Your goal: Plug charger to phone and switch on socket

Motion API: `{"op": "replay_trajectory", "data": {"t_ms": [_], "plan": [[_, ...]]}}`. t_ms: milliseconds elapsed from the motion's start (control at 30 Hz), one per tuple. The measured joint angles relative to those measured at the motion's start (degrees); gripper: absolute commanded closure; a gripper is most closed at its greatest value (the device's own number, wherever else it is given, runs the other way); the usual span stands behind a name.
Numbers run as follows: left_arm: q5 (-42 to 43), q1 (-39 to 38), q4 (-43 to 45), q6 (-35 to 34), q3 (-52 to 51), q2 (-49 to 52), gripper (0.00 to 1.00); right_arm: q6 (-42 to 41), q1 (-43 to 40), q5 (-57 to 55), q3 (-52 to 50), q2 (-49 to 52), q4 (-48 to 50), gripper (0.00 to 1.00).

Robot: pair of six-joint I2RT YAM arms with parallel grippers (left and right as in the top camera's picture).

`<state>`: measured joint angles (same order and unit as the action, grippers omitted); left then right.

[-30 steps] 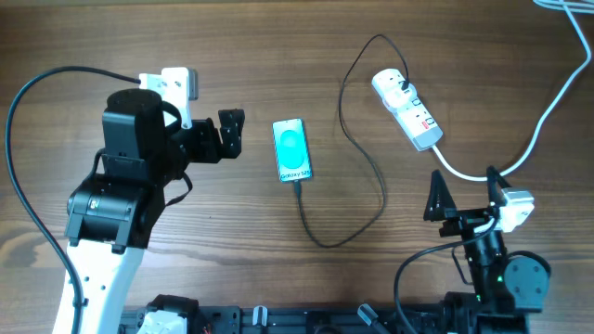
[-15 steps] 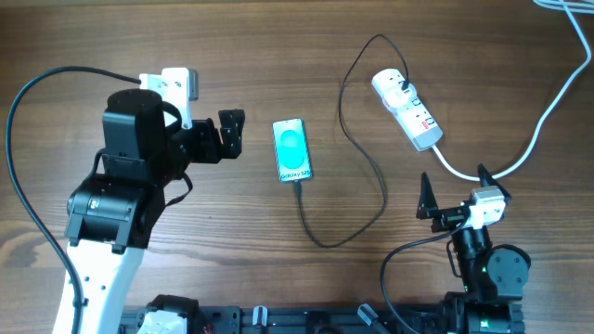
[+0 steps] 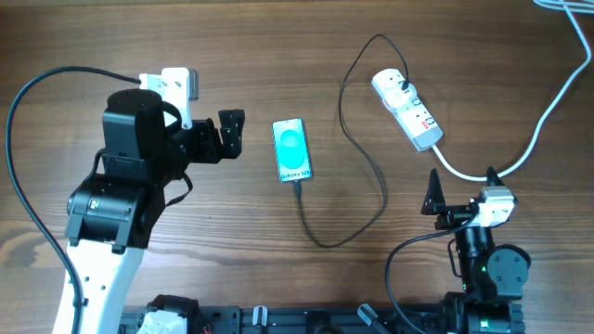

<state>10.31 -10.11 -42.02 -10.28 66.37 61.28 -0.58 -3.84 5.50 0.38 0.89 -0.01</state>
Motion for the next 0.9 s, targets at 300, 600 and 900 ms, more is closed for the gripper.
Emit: {"op": "replay_trajectory", "data": {"t_ms": [300, 600, 900], "plan": [[0.00, 0.00, 0.00, 0.00, 0.00, 0.00, 0.00, -0.04, 0.00, 0.00, 0.00, 0.00, 0.02, 0.00], [-0.26, 0.17, -6.88, 0.00, -0.33, -0.13, 0.00, -0.04, 0.00, 0.00, 0.00, 0.00, 0.02, 0.00], [2.43, 5.92, 16.87, -1.49, -33.81, -22.86, 0.00, -0.24, 0.00, -0.02, 0.00, -0.13, 0.02, 0.00]]}}
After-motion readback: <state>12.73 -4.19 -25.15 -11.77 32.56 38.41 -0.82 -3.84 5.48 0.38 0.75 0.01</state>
